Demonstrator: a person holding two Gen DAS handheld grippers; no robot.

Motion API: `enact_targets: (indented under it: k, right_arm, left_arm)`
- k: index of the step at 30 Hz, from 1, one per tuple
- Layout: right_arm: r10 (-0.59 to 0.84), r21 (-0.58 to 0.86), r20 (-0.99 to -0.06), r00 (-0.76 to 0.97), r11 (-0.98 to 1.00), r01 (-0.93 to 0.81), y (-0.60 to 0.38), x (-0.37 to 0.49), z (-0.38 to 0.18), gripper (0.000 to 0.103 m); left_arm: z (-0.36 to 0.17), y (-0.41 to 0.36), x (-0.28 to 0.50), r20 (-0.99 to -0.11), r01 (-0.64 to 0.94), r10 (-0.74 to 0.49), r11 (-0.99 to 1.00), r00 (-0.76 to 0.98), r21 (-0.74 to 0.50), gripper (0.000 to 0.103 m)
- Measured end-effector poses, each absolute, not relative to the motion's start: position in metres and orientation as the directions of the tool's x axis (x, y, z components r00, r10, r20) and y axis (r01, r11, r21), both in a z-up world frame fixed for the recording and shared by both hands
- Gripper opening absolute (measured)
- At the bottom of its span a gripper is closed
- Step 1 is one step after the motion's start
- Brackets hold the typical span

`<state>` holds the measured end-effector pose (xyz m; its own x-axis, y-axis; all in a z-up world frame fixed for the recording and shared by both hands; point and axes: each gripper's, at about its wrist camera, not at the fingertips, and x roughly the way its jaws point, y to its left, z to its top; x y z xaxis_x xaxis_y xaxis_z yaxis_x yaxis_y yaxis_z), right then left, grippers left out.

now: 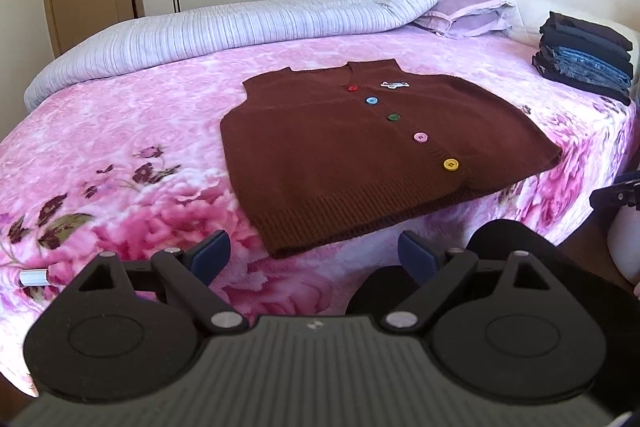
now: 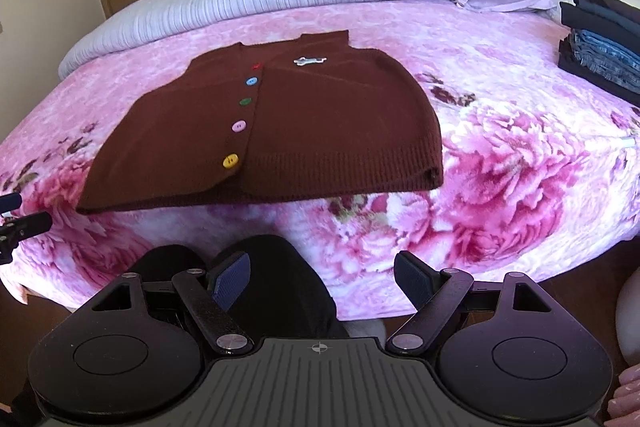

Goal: Fold clothes

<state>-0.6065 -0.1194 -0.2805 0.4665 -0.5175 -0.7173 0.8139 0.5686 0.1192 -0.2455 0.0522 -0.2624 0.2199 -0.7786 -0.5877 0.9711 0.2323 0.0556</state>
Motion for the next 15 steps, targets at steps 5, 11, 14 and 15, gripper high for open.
enact_targets:
  k: [5, 11, 14, 15]
  right_arm:
    - [-0.499, 0.136, -0.726, 0.473, 0.570, 0.810, -0.123, -0.603, -0.285, 0.082]
    - [-0.477, 0.139, -0.740, 0.474, 0.581, 0.802, -0.133, -0.593, -0.290, 0.082]
    - [-0.476, 0.133, -0.744, 0.469, 0.582, 0.802, -0.141, -0.588, -0.290, 0.082]
    - [-0.477, 0.130, -0.744, 0.468, 0.583, 0.802, -0.143, -0.586, -0.290, 0.082]
  left_arm:
    - [-0.262, 0.049, -0.241, -0.597, 0.970, -0.771, 0.239, 0.223, 0.054, 0.089]
    - [-0.262, 0.042, -0.233, -0.611, 0.964, -0.754, 0.258, 0.240, 0.060, 0.089]
    - [-0.263, 0.037, -0.228, -0.619, 0.961, -0.745, 0.270, 0.248, 0.060, 0.089]
    - [-0.262, 0.035, -0.226, -0.619, 0.961, -0.745, 0.269, 0.248, 0.061, 0.089]
